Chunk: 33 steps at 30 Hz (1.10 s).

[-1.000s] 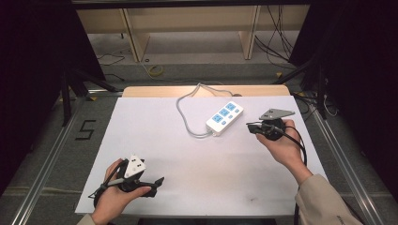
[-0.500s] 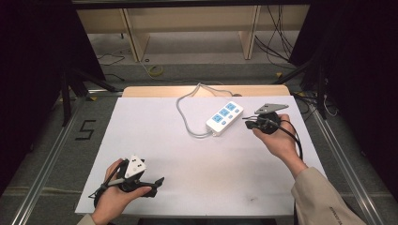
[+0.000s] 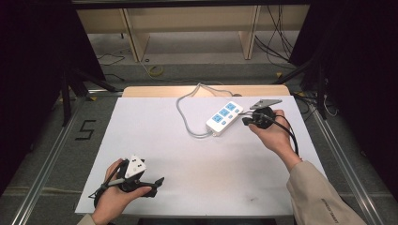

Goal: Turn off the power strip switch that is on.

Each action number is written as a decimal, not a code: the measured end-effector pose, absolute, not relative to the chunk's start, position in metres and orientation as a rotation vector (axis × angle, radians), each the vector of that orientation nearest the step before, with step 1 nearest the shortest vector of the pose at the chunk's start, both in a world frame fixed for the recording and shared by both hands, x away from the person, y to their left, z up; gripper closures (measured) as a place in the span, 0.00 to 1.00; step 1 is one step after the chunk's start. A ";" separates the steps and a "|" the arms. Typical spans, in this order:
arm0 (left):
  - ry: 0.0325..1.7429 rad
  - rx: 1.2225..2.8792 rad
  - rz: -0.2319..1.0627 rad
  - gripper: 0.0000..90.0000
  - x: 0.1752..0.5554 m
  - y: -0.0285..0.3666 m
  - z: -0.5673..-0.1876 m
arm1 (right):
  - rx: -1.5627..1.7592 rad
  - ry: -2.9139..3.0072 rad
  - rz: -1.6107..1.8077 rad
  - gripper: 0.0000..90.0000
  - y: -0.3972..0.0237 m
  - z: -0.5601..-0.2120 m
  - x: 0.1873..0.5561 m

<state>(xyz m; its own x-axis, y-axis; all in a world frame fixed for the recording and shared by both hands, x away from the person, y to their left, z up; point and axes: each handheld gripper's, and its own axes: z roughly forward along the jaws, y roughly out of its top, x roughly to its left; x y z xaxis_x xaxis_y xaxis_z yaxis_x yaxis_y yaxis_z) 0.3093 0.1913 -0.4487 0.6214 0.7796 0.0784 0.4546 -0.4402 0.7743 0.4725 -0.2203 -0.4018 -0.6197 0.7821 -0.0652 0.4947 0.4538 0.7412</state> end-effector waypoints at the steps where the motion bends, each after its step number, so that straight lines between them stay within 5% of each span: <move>1: 0.961 2.108 0.563 0.09 0.309 0.192 -0.448 | 1.073 2.311 0.981 1.00 -0.220 -0.402 0.474; 33: 0.938 2.123 0.572 0.10 0.310 0.187 -0.449 | 1.123 2.332 0.918 1.00 -0.206 -0.410 0.510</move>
